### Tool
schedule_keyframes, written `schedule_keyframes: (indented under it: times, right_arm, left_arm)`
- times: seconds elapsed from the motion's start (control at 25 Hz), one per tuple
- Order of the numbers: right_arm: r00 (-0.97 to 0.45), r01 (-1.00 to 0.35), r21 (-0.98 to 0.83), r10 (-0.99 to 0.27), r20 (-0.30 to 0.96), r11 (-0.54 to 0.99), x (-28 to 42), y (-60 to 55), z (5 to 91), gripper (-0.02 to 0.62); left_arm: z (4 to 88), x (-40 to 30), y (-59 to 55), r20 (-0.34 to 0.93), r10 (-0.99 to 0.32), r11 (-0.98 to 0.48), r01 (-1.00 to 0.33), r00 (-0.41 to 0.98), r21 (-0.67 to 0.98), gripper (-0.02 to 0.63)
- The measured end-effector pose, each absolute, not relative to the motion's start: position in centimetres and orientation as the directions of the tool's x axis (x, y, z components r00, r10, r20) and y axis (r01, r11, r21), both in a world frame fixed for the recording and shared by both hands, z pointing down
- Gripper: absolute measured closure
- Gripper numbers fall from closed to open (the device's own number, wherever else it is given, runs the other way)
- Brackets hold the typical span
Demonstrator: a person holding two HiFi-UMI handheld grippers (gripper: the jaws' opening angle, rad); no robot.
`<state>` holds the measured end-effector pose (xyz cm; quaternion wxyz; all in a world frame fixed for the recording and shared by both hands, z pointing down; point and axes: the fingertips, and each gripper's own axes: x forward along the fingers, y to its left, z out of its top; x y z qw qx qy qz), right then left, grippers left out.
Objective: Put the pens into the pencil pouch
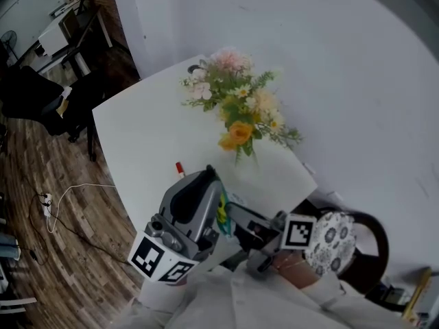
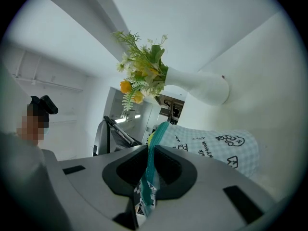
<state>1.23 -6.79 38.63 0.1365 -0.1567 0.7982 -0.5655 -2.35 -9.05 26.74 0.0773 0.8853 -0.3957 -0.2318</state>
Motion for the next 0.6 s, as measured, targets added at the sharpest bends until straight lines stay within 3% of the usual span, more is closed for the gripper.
schedule_keyframes:
  times: [0.6]
  right_arm:
    - [-0.900, -0.053, -0.957, -0.430, -0.079, 0.286, 1.6, -7.3, 38.1, 0.551]
  left_arm:
    - [29.4, -0.7, -7.7, -0.277, -0.666, -0.746, -0.615, 0.692, 0.255, 0.546]
